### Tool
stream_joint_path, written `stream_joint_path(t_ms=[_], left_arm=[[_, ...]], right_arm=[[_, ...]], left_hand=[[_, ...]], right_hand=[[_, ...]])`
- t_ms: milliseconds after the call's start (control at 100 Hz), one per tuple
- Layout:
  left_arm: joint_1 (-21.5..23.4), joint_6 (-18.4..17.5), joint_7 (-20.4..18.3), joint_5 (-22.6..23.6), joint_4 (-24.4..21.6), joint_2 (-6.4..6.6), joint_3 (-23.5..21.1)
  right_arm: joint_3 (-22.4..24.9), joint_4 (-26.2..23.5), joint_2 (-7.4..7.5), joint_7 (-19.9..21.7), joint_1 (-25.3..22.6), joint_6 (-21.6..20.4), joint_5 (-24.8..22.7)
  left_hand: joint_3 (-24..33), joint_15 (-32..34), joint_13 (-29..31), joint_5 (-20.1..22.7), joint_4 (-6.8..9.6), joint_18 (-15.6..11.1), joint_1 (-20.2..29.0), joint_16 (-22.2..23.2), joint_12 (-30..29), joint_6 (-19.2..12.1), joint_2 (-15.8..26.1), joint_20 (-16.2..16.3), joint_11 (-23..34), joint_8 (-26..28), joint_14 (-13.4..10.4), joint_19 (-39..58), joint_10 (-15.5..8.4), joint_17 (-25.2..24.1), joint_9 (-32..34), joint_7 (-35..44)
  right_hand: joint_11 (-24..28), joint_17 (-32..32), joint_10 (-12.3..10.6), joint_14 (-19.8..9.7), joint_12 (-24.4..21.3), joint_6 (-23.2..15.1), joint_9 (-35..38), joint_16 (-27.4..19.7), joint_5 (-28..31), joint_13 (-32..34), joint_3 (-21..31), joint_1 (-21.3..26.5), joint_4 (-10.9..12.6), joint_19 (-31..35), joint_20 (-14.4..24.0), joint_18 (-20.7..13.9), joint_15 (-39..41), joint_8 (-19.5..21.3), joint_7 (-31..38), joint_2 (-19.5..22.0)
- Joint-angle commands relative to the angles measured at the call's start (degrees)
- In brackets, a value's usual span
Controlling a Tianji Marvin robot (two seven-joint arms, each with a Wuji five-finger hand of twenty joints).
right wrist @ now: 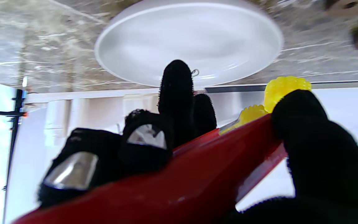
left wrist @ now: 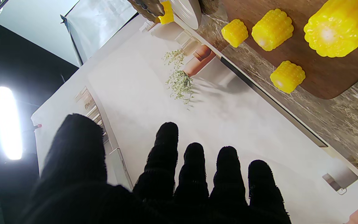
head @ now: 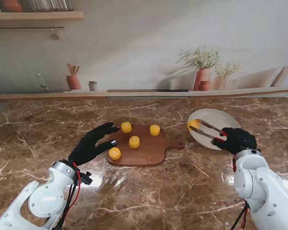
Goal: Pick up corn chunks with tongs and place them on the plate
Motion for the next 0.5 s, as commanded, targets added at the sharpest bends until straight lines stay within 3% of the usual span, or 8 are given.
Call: stream_joint_path(t_ms=[0, 230, 330, 370, 430, 490], left_arm=[[-0.1, 0.6, -0.6, 0.0, 0.0, 0.13, 0.2], [-0.5, 1.2, -1.0, 0.2, -0.3, 0.21, 0.6], [-0.6, 1.6, -1.4, 0.3, -0.5, 0.3, 0.6], [-0.7, 1.7, -1.6, 0.3, -0.6, 0.33, 0.6], [-0.9, 1.9, -1.9, 0.2, -0.6, 0.39, 0.6], [-1.0, 2.0, -2.2, 0.2, -0.7, 0.45, 0.6]], right_arm=[[1.3, 2.3, 0.48, 0.7, 0.8, 1.1, 0.0], [0.3, 7.6, 1.24, 3.3, 4.3, 0.5, -0.9], [-0.6, 9.0, 1.62, 5.0, 5.6, 0.1, -1.6], [-1.0, 9.4, 1.67, 5.2, 6.0, 0.2, -1.7], [-1.6, 9.8, 1.72, 5.1, 6.5, 0.1, -2.0], [-2.0, 9.9, 1.69, 4.8, 6.8, -0.1, -2.0]], left_hand=[[-1.8, -1.6, -2.2, 1.2, 1.1, -0.5, 0.9, -0.6, -0.2, -2.3, 2.4, 0.8, -1.2, 0.5, -0.3, -2.1, -0.5, -0.8, 0.3, -0.1], [-1.8, -1.6, -2.2, 1.2, 1.1, -0.5, 0.9, -0.6, -0.2, -2.3, 2.4, 0.9, -1.1, 0.5, -0.4, -2.2, -0.5, -0.7, 0.4, -0.1], [-1.9, -1.6, -2.2, 1.2, 1.09, -0.5, 0.9, -0.6, -0.2, -2.3, 2.4, 0.9, -1.1, 0.5, -0.4, -2.2, -0.6, -0.7, 0.4, -0.1], [-1.8, -1.6, -2.2, 1.1, 1.1, -0.5, 0.9, -0.6, -0.2, -2.2, 2.4, 0.9, -1.1, 0.5, -0.3, -2.2, -0.4, -0.7, 0.3, -0.1], [-1.8, -1.6, -2.2, 1.2, 1.1, -0.5, 0.9, -0.6, -0.2, -2.2, 2.4, 0.9, -1.1, 0.5, -0.4, -2.2, -0.5, -0.7, 0.3, -0.1], [-1.9, -1.6, -2.2, 1.2, 1.09, -0.5, 0.9, -0.6, -0.2, -2.2, 2.4, 0.9, -1.1, 0.5, -0.4, -2.2, -0.5, -0.7, 0.3, -0.1]], right_hand=[[0.1, 2.8, 3.6, -2.9, -0.2, -3.4, 7.0, 2.5, 4.3, 3.0, 10.7, 6.1, 0.5, 19.4, 4.6, -4.7, 8.1, -0.7, 2.4, 5.6], [-0.1, 2.8, 3.2, -3.0, -0.3, -2.4, 7.1, 2.6, 4.3, 3.0, 10.2, 6.6, 0.4, 19.2, 4.6, -5.0, 8.0, -0.8, 2.6, 5.8], [0.2, 3.1, 2.3, -6.1, -0.4, 1.5, 7.1, 3.4, 4.1, 3.1, 6.6, 6.3, 4.7, 19.0, 5.0, -8.7, 8.0, 0.5, -1.7, 8.8], [0.5, 3.2, 2.0, -7.3, -0.2, 2.8, 7.1, 3.6, 3.8, 3.2, 7.0, 6.3, 5.3, 19.1, 5.2, -10.0, 8.3, 0.9, -2.7, 6.5], [1.1, 3.4, 1.4, -9.3, 0.4, 5.2, 5.8, 3.6, 1.4, 3.2, 10.3, 0.9, 5.6, 18.8, 5.4, -12.3, 8.3, 1.2, -4.6, -0.1], [1.5, 3.4, 0.9, -9.9, 0.8, 6.3, 4.6, 3.5, -0.4, 3.3, 10.9, -1.7, 5.9, 18.6, 5.5, -13.1, 8.2, 1.3, -5.3, -2.3]])
